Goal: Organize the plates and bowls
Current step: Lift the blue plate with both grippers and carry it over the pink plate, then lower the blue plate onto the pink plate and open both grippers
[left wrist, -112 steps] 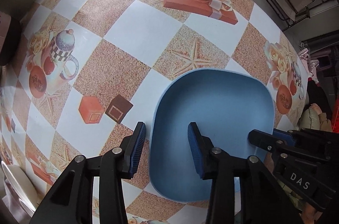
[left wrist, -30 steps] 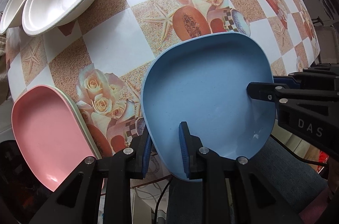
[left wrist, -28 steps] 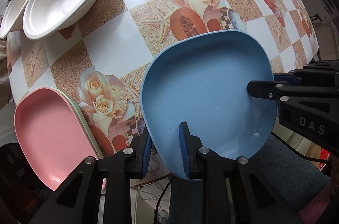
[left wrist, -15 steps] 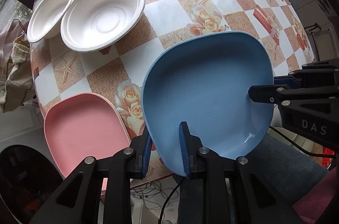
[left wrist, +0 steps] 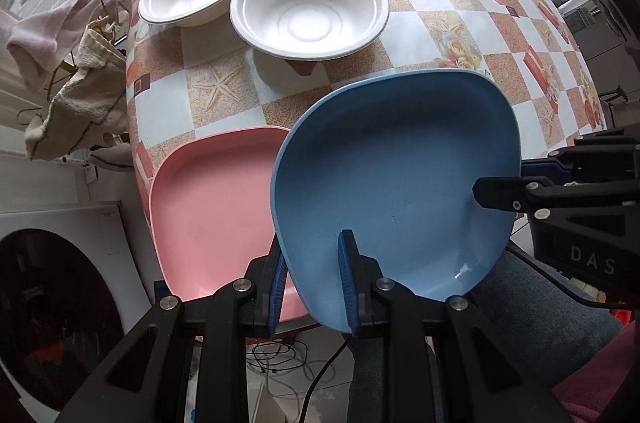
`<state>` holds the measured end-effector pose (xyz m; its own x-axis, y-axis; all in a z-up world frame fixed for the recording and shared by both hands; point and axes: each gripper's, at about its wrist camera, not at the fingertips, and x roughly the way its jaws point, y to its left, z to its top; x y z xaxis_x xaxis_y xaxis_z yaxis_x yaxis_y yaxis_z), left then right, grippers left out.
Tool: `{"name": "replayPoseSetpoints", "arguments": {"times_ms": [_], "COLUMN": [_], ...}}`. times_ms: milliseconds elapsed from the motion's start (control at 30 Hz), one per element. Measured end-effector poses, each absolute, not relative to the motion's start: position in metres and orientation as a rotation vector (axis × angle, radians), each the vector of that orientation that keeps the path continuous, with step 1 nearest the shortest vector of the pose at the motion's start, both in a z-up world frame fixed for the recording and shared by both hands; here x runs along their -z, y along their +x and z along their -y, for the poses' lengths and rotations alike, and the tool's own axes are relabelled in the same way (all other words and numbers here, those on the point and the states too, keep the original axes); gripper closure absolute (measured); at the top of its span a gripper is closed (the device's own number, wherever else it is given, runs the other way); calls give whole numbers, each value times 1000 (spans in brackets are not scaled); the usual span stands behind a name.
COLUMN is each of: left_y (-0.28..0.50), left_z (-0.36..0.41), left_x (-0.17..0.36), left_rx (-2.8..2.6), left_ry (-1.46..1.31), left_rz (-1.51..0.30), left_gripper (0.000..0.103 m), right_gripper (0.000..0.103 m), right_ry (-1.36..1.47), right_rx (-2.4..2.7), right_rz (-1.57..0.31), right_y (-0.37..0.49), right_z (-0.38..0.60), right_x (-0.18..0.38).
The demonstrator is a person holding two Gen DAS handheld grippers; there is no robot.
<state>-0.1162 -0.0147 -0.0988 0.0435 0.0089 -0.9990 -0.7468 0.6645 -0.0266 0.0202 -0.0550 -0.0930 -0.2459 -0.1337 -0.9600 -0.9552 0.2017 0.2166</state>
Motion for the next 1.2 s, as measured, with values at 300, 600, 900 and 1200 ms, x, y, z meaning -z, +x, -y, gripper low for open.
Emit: {"name": "replayPoseSetpoints", "arguments": {"times_ms": [300,600,900,1200], "left_y": [-153,-176,-179,-184], "left_z": [-9,-29,-43,-52], "left_x": [97,102,112,121], "left_rx": [-756,-811,-842,-857], "left_ry": [-713,-744,-772,-856], "left_rz": [-1410,-1406,-1406,-1378], "left_gripper": [77,77,74,43], "right_gripper": [84,84,84,81], "right_ry": [-1105,-1121,-1105,-1051], "right_rx": [-1242,-1277,-1247,-1232], "right_rz": [-1594,-1631,-1670,-1708], "right_y": [-20,-53,-53,-32], "right_z": [36,13,10,19], "right_x": [98,111,121,119]}}
